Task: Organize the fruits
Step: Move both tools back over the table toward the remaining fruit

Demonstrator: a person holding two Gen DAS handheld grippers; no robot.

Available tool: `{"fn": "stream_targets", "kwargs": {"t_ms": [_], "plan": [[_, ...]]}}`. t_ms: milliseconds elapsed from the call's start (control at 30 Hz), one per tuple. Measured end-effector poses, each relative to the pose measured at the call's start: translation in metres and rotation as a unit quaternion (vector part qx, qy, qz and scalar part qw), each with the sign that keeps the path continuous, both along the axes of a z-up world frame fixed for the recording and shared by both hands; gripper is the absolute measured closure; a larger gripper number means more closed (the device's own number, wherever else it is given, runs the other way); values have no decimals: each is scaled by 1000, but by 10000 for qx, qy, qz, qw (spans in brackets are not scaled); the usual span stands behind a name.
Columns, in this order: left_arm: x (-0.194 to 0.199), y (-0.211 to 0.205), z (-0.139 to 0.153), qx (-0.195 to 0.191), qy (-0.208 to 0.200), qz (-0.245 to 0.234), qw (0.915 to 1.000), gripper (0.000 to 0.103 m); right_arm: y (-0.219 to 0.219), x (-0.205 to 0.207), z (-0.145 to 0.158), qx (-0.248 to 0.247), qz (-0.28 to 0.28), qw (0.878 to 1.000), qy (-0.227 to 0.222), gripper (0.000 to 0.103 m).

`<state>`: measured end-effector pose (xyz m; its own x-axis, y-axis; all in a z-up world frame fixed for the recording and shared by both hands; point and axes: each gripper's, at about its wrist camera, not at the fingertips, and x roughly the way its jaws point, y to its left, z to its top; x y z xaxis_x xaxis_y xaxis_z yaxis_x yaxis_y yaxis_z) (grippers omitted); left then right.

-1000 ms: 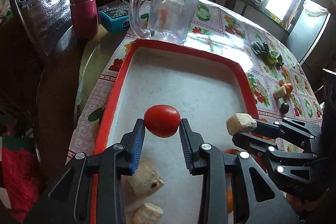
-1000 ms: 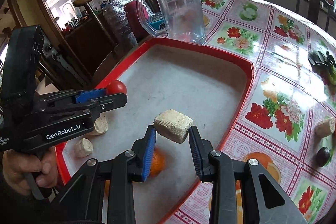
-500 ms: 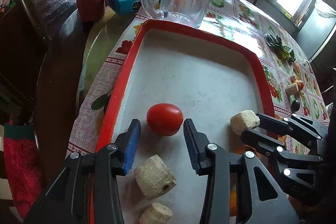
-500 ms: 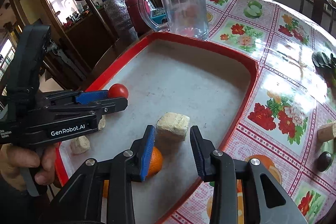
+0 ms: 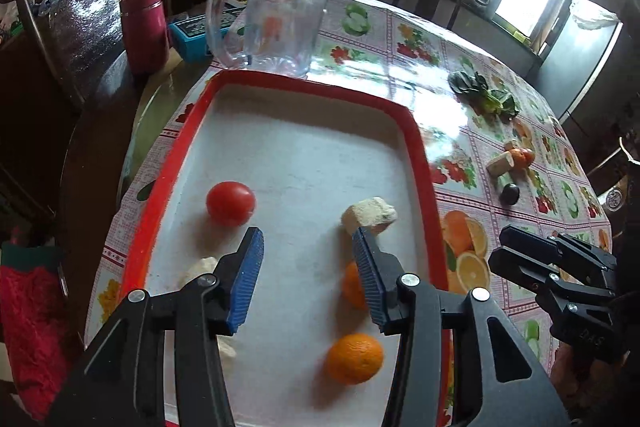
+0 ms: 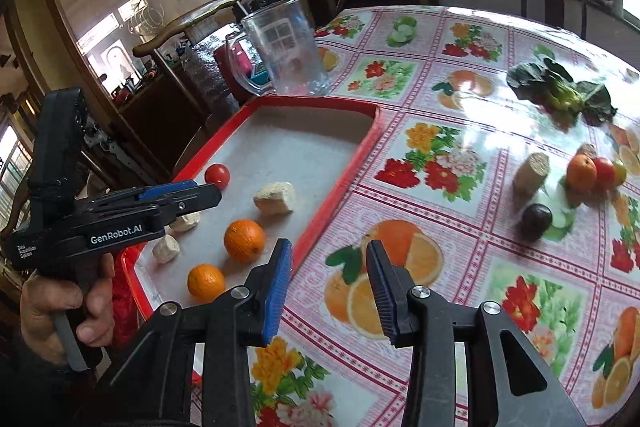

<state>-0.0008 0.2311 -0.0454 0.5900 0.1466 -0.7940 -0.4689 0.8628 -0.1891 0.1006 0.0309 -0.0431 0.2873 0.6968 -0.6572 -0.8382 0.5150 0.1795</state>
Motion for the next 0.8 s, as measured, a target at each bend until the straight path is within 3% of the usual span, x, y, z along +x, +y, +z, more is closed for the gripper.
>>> {"fn": "stream_targets", "kwargs": {"t_ms": [333, 800], "plan": [[21, -48, 12, 83, -105, -490, 9987, 58, -63, 20, -2, 60, -555, 9984, 17, 62], [60, -107, 6, -58, -13, -1108, 9938, 58, -123, 58, -8, 91, -1154, 9933, 45, 62]]}}
